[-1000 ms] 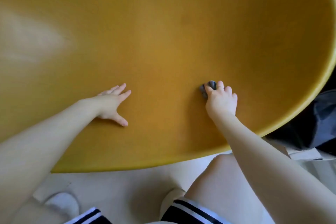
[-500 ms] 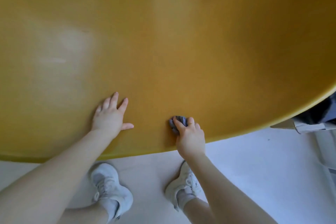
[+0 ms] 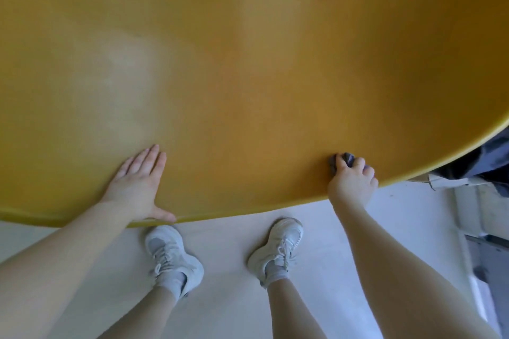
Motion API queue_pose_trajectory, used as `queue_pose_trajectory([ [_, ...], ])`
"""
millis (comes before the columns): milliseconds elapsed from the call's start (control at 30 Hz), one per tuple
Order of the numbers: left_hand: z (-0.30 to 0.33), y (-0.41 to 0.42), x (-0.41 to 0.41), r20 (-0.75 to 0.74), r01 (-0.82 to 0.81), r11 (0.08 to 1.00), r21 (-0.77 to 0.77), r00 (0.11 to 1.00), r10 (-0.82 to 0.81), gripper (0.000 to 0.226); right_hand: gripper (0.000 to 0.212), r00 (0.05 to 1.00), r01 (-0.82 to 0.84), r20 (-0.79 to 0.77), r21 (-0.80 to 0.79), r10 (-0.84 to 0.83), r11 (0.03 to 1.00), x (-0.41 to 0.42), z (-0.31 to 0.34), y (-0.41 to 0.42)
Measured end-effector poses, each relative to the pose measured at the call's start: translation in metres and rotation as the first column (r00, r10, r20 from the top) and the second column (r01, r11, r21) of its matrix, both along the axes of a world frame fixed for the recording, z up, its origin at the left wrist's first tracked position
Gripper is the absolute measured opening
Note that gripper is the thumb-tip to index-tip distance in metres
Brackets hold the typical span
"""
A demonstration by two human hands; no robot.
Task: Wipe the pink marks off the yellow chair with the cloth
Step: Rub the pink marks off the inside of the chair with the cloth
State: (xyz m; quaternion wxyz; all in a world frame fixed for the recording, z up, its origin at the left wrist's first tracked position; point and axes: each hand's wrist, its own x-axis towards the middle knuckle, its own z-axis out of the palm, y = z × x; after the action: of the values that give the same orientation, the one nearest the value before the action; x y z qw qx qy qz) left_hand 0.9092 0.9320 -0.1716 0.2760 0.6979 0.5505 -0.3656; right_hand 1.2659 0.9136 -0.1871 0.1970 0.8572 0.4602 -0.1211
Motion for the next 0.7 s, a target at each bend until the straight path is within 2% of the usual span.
queue_pose_trajectory([
  [167,0.012,-0.003,-0.029,-0.101,0.151,0.988,-0.013,0.983,-0.152,0.138,0.046,0.976,0.002,-0.216,-0.027,-0.007,1.0,-0.084,-0.027,-0.009],
  [333,0.028,-0.007,-0.045,-0.185,0.166,0.985,0.052,0.97,-0.154,0.137,0.046,0.917,0.052,-0.392,-0.056,-0.07,0.997,-0.175,-0.03,-0.017],
  [500,0.046,-0.004,-0.074,-0.233,0.121,0.991,0.061,0.967,-0.104,0.137,0.047,0.805,-0.067,-0.593,-0.047,0.026,0.997,-0.28,-0.012,-0.024],
  [567,0.057,-0.007,-0.083,-0.248,0.133,0.99,0.046,0.962,-0.117,0.137,0.046,0.761,-0.061,-0.649,-0.066,0.004,0.996,-0.309,-0.002,-0.02],
  [633,0.07,-0.012,-0.089,-0.24,0.149,0.987,0.053,0.962,-0.132,0.135,0.047,0.681,-0.095,-0.732,-0.071,0.013,0.993,-0.334,0.009,-0.016],
  [667,0.078,-0.013,-0.091,-0.225,0.145,0.987,0.068,0.966,-0.127,0.135,0.047,0.576,-0.107,-0.818,-0.082,-0.005,0.991,-0.342,0.018,-0.013],
  [700,0.086,-0.013,-0.094,-0.202,0.125,0.988,0.087,0.974,-0.105,0.134,0.045,0.403,-0.083,-0.913,-0.108,-0.065,0.991,-0.348,0.029,-0.009],
])
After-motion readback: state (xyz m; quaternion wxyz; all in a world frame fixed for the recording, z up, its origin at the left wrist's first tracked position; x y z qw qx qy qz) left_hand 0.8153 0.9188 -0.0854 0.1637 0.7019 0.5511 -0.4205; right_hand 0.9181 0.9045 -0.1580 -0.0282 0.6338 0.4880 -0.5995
